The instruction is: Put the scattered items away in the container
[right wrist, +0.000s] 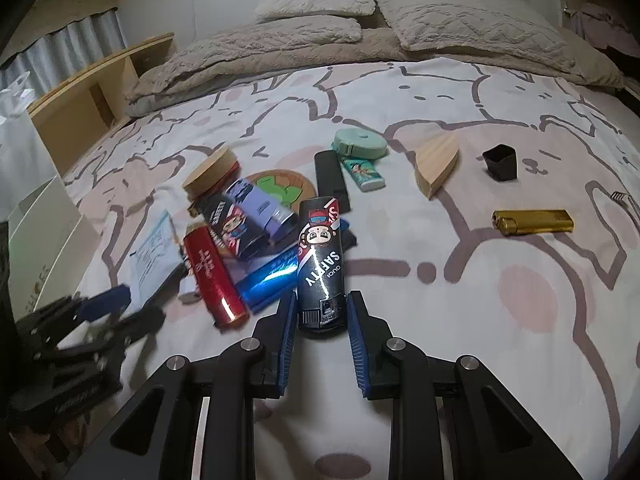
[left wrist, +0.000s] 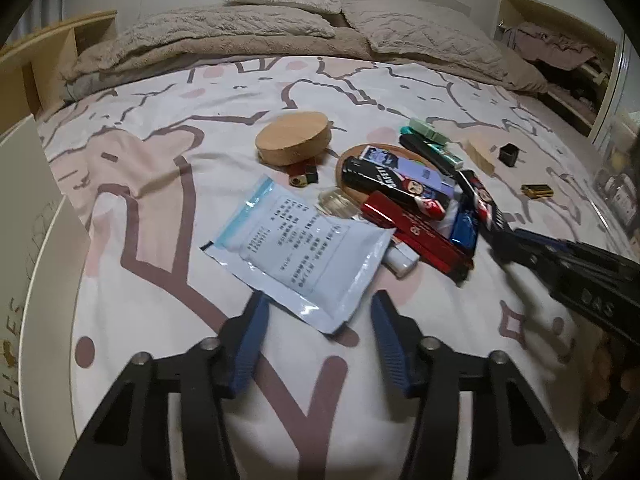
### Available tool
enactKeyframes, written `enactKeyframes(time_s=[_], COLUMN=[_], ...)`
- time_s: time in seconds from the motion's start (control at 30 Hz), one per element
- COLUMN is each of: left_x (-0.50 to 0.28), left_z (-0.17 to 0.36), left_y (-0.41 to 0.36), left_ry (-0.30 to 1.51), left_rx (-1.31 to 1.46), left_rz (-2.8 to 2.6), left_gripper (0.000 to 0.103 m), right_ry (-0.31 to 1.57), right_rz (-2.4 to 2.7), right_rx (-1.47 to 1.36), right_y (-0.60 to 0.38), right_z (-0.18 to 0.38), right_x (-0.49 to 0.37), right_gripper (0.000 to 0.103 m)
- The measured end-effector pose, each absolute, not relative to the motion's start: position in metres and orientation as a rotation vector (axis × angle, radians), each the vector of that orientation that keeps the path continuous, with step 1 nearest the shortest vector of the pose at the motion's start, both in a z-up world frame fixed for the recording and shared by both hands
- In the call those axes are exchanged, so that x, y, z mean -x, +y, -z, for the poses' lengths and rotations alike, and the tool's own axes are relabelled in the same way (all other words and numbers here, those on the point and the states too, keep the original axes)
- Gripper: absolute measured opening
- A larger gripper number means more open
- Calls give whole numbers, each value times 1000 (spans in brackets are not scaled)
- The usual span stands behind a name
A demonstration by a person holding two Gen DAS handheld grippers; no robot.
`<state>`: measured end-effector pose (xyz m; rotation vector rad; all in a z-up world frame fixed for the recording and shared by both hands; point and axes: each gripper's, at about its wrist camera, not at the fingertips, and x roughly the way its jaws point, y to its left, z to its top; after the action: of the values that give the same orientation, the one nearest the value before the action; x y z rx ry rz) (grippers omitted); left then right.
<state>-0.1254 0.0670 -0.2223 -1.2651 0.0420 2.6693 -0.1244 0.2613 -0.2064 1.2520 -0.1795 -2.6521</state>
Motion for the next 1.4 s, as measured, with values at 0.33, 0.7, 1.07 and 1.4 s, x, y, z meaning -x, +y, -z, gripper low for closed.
enactKeyframes(time_s=[0.33, 0.7, 1.07, 1.4], left_x=[120, 100, 80, 96], left_z=[216, 214, 211, 215], left_y=[67, 68, 74, 88], left_ry=[36, 22, 109, 269], left_rx=[1200, 1217, 1201, 1183], left_rz=[-2666, -2617, -2635, -2631], left_gripper=[20, 1, 1, 33], right_ry=[-214, -209, -155, -154], right_rz=[2653, 2641, 2596, 2542], right_rx=[-1264, -1287, -1328, -1352], right_y=[264, 264, 258, 261], right_z=[207, 206, 203, 202], right_x=[109, 84, 52, 12], right_gripper=[26, 26, 26, 26])
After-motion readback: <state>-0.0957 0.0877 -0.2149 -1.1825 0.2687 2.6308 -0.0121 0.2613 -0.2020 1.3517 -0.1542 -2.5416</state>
